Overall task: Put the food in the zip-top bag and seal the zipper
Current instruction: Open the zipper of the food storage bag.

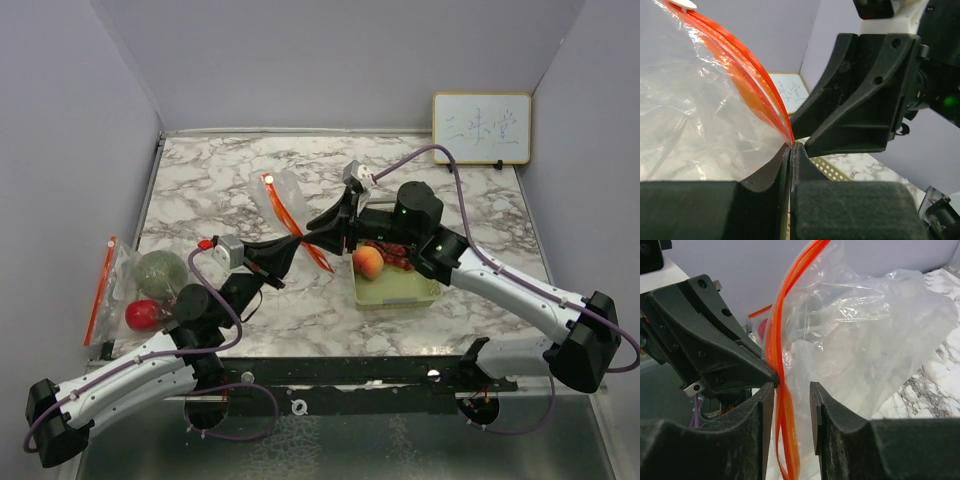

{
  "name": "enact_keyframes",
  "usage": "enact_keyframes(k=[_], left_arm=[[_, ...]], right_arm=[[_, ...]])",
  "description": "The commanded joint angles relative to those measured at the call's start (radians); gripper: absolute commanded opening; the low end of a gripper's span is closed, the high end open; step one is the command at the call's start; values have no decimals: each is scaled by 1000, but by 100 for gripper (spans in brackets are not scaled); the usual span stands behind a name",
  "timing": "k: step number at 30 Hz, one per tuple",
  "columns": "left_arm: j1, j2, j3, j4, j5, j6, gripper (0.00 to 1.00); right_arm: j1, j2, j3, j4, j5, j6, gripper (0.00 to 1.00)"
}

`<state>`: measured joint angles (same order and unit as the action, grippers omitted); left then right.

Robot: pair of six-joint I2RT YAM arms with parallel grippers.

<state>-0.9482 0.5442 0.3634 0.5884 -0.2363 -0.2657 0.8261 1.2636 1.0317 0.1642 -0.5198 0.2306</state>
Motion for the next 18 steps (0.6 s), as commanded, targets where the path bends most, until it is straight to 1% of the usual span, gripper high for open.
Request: enact_keyframes(k=[1,5,9,10,13,14,16,17,18], left_arm=[[6,-1,24,-4,116,-15,0],[6,-10,11,9,125,-13,0],[6,-13,12,9,118,-9,0],[6,-12,12,9,117,-7,0],[6,-10,14,7,95,2,0],[6,-11,14,4,84,4,0],[6,-12,12,-6,60,14,0],[6,-13,10,-8,51,17,0],[6,-15,7,-11,46,19,0]], right_arm=[[-3,43,34,52,-62,-10,35],[13,57,22,57,-77,-19,33],[15,57,5,52,-137,-21,26],[16,57,2,52,-158,-22,23],[16,55,-10,53,-235,-23,5],[16,50,-20,59,-271,-23,2],[16,34,-34,70,-327,-24,2],[16,20,-40,63,-313,-29,2],[16,6,-44,42,-245,-31,3]])
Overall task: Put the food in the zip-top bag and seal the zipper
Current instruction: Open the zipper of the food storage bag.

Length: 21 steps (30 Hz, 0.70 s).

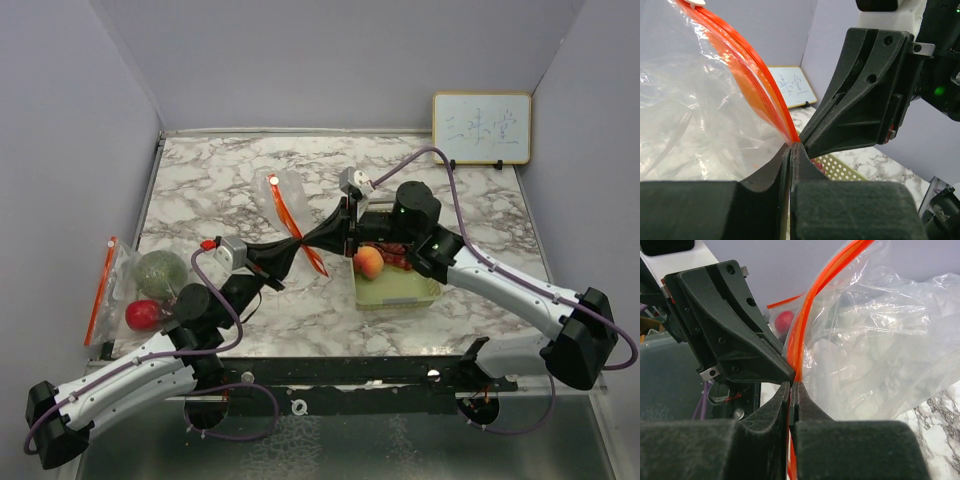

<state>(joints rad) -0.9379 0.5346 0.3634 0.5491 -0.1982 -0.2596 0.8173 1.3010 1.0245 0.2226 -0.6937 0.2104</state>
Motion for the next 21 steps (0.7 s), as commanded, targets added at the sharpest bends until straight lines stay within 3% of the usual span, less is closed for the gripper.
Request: enact_keyframes(k=[1,4,6,10,21], left_arm=[[-4,-9,9,23,7,16,0],[-4,-25,16,-3,4,27,0],[-4,-38,20,-23,-2,36,0],[-4,-66,19,-54,-20,48,0],[-4,-76,29,-40,-8,49,0]], right_arm=[[25,-49,-38,-50,46,-7,8],[25,-94,-55,-129,305,-5,16],[25,-128,-76,-127,347,-16,26],[25,-190,-108,-131,390,-10,31],[25,-105,-106,-193,147,-56,36]])
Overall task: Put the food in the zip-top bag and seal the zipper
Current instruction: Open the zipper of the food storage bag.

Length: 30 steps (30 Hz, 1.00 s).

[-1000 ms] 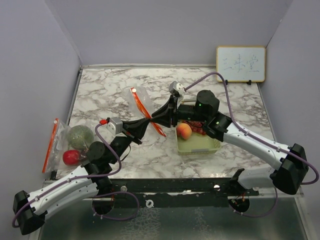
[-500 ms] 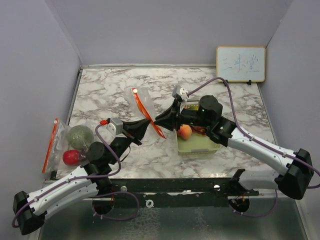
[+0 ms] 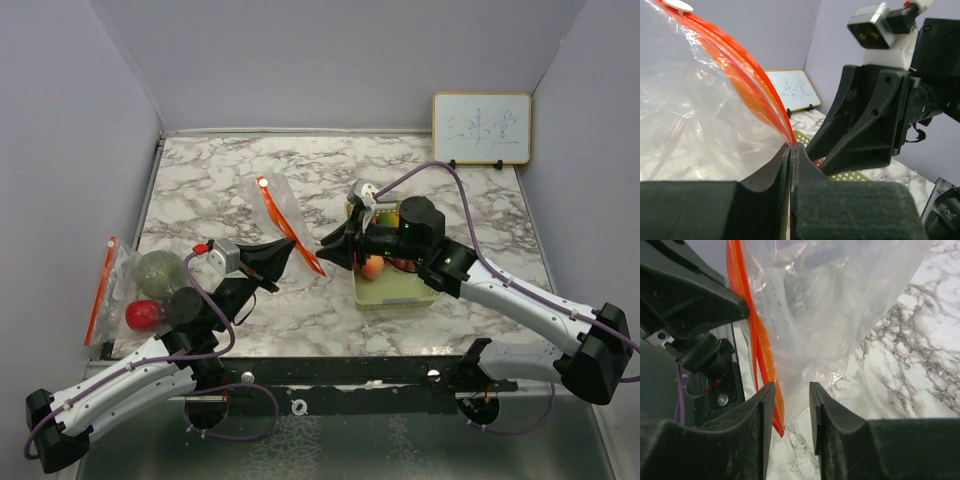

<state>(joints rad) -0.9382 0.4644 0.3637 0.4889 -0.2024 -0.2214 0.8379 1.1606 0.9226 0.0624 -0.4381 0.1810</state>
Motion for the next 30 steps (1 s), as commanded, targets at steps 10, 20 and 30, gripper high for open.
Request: enact_keyframes(k=[10,20,30], left_arm=[[-4,33,35,58,7,7,0],[-4,52,42,70,51,-31,0],[-4,-95,-10,-159,-68,-117,0]], right_arm=[[5,55,-46,-15,-93,-29,44],[5,67,-83,50,118,-6,14],[6,-85,-167,181,528,125,2]])
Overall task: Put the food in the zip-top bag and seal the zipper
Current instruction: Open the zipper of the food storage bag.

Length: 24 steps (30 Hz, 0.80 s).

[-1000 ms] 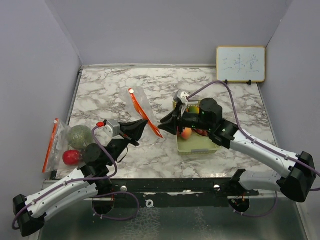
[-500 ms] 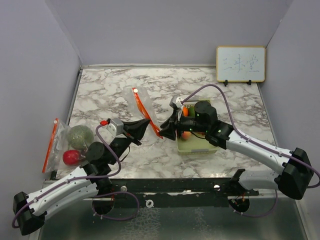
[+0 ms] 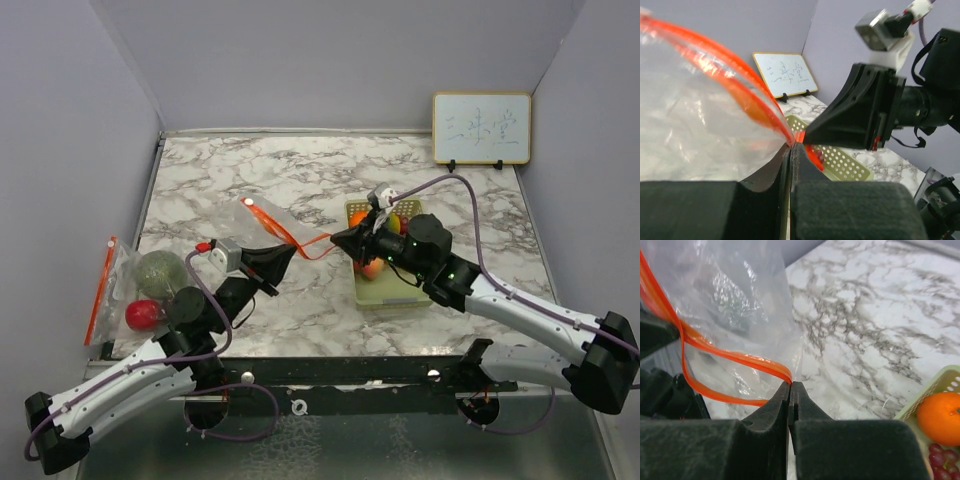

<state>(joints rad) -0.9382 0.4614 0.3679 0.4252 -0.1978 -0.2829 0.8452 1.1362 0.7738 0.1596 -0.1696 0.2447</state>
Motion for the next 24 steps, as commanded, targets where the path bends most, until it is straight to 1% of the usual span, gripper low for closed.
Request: enact_keyframes(k=[1,5,6,9,10,11,14,16,18,19,24], left_arm=[[-4,-117,-24,-118,-90,-65,0],[-4,-190,-59,-169,-155,-107,0],[-4,-194,-65,-175,-175,-121,5],[-4,-177,-76,-157,-199,-146,27],[-4,-163,-75,-145,-195,-150,40],[-4,-147,-75,-130,-187,-153,46],[-4,-92,-67,-76,-165,-157,58],[-4,-58,-57,-40,-164,-173,77],[-4,-31,-43,3,-152,-187,93],[-4,-17,-36,26,-151,-200,98],[-3,20,-50,115,-171,-281,99]], right_arm=[[-2,-66,-19,89,271,62,2],[-1,-53,-18,126,163,48,2],[-1,-42,-13,131,131,50,2],[-1,-18,-8,149,65,59,2],[-1,-15,-8,153,58,62,2],[-1,-12,-7,155,53,65,2],[-1,-7,-6,159,40,66,2],[-1,-2,-4,161,38,68,2],[0,6,-3,161,39,70,2],[0,8,-4,164,38,71,2],[1,3,-19,189,35,77,2]])
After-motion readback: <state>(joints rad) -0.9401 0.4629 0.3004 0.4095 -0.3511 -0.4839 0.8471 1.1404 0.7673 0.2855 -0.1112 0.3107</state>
